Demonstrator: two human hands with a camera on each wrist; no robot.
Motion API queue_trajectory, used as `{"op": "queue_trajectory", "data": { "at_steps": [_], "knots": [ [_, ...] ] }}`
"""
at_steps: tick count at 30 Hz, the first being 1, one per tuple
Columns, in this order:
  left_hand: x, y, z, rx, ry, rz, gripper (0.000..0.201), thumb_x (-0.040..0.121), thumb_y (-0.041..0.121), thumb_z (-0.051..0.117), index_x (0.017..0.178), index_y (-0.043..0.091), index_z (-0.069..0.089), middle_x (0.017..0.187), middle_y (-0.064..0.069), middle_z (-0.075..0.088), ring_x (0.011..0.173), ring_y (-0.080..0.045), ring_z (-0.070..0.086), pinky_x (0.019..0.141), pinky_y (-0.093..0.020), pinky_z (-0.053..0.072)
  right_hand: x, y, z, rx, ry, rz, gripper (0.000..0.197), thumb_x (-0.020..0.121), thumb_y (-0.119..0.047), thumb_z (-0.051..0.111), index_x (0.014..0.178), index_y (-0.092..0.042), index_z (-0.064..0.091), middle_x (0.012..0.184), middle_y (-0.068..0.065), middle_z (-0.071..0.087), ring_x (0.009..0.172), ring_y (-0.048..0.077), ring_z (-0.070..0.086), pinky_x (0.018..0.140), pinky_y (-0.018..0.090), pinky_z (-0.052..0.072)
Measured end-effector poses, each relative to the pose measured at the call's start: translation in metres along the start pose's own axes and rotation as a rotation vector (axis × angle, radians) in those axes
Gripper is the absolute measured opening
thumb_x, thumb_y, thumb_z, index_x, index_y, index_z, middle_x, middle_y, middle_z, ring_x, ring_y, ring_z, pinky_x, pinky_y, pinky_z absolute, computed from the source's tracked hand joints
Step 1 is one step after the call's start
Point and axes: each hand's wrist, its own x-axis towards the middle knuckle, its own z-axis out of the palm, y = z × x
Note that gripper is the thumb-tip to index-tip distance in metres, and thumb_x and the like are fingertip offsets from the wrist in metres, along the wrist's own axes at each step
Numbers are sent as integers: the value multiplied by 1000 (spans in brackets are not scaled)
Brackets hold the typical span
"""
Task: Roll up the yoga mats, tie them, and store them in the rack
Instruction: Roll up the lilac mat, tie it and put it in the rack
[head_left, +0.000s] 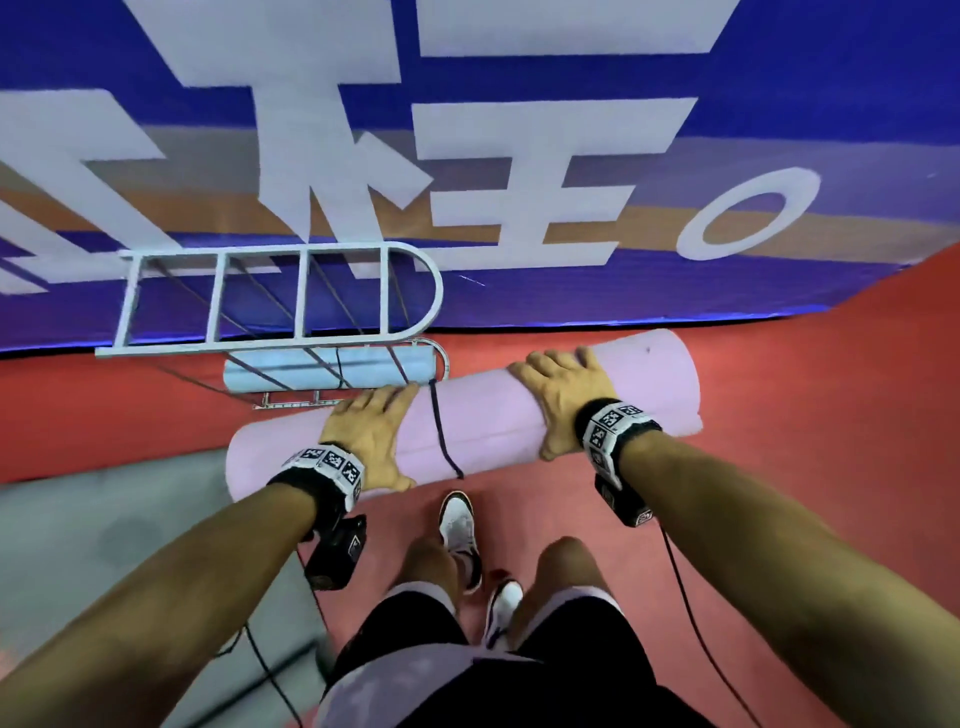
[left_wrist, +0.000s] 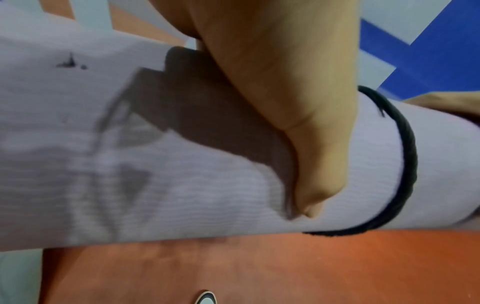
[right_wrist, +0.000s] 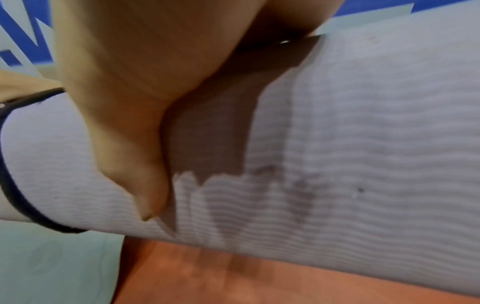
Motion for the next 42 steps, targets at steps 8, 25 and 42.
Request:
{"op": "queue_trajectory", "data": {
  "at_steps": [8, 25, 42],
  "knots": [
    [171, 70, 55, -59, -21, 78, 139, 47, 78, 77, 159, 30, 10, 159, -2, 30, 143, -30, 34, 119, -46, 28, 76, 126, 80, -6, -91, 103, 133, 44, -60, 84, 155, -35, 18, 160, -2, 28, 147, 24, 27, 119, 54, 15],
    [463, 49, 189, 78, 223, 43, 129, 57, 70, 79, 160, 33, 11, 164, 4, 23, 150, -24, 22, 122, -57, 13, 317, 237, 289, 21, 350, 133, 120, 34, -74, 67, 143, -30, 41, 136, -7, 52, 122, 25, 52, 100, 52, 33],
    [410, -24, 275, -41, 351, -309, 115, 71, 41, 76, 162, 21, 7, 169, -12, 0, 156, -31, -3, 123, -60, 7, 416, 108, 304, 184, 285, 23, 112, 38, -78, 69, 138, -39, 36, 126, -16, 54, 114, 21, 48, 93, 47, 33]
  ]
}}
